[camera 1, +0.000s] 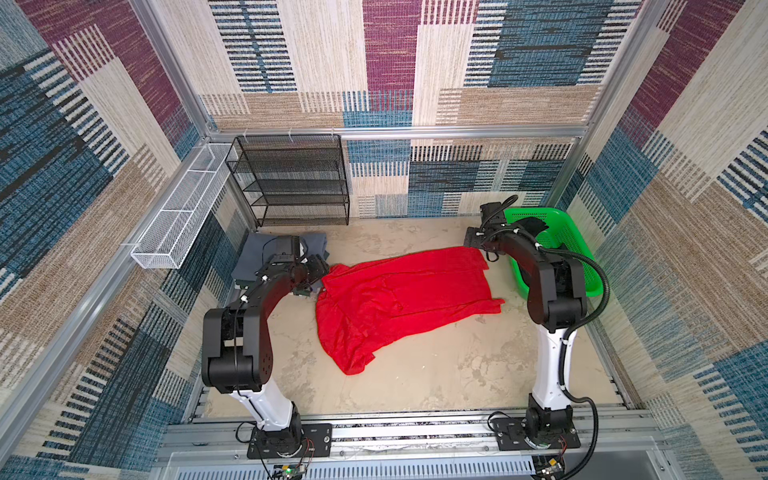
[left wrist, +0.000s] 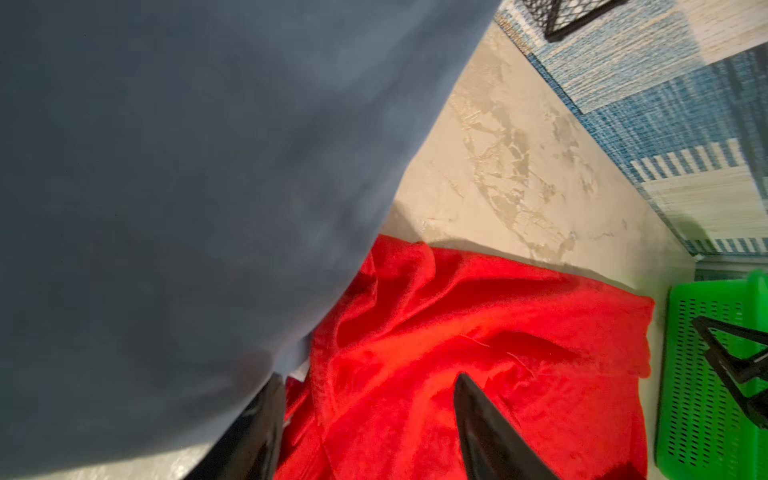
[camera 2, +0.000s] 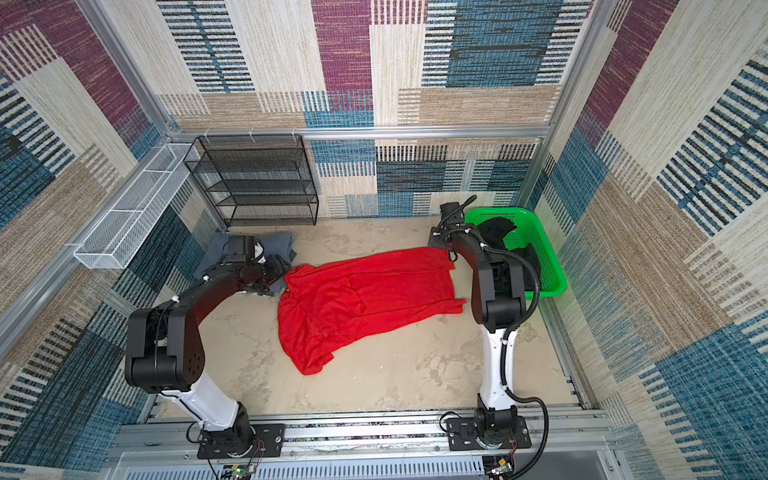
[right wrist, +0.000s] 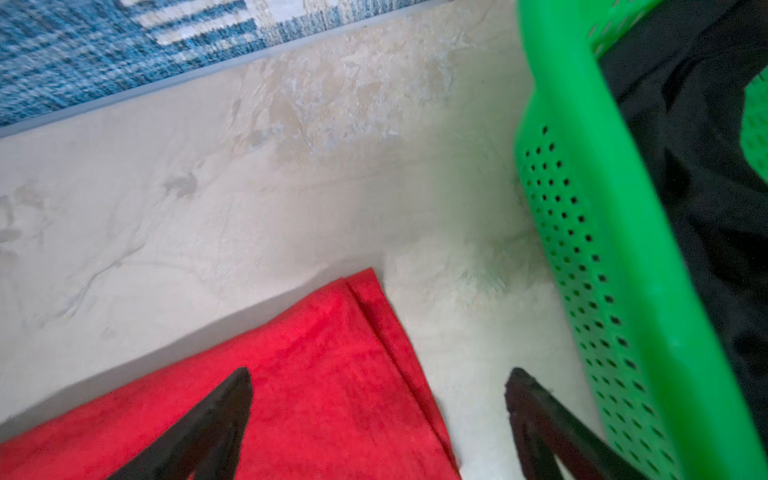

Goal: Fold and stack the t-shirts

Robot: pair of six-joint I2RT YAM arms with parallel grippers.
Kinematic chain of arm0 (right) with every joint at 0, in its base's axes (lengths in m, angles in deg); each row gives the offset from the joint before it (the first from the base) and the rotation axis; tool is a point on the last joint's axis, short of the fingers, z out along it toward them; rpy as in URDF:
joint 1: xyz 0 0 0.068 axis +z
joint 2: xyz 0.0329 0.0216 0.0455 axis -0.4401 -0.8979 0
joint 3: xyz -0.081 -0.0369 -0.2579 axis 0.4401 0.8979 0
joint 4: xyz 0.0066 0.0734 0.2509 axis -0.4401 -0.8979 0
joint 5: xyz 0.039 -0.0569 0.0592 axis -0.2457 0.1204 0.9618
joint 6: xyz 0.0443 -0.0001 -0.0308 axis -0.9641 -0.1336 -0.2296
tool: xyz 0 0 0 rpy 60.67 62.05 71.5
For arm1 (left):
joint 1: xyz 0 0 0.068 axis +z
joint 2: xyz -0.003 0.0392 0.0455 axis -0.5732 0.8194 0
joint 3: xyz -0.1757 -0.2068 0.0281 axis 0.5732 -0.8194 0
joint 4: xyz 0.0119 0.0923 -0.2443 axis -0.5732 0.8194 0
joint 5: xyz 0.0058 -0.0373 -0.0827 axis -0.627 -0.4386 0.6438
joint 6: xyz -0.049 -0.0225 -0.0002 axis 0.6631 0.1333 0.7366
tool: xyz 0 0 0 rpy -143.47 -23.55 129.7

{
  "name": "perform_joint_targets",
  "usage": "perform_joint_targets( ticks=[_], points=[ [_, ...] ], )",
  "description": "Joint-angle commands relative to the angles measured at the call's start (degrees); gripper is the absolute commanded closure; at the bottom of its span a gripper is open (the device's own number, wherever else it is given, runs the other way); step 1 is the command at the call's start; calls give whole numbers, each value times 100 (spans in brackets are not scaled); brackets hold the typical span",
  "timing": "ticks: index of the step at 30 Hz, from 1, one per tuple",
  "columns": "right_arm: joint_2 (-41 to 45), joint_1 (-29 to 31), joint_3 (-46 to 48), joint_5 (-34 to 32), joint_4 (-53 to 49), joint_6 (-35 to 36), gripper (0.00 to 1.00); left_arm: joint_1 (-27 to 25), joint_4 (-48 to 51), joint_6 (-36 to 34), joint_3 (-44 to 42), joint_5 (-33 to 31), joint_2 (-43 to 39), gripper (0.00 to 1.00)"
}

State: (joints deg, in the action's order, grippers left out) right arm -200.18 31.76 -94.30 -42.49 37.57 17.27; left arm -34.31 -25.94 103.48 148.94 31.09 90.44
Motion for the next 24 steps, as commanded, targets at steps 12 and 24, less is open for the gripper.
perform_joint_targets(
  ticks=[12,24],
  points=[
    [2865,-11,3646,444,736,-295,1,-621,168,-73,-1395,-473,-2111,19],
    [3172,-16,4936,398,1067,-429,28,-971,950,62,-2707,-773,-3651,11]
  ],
)
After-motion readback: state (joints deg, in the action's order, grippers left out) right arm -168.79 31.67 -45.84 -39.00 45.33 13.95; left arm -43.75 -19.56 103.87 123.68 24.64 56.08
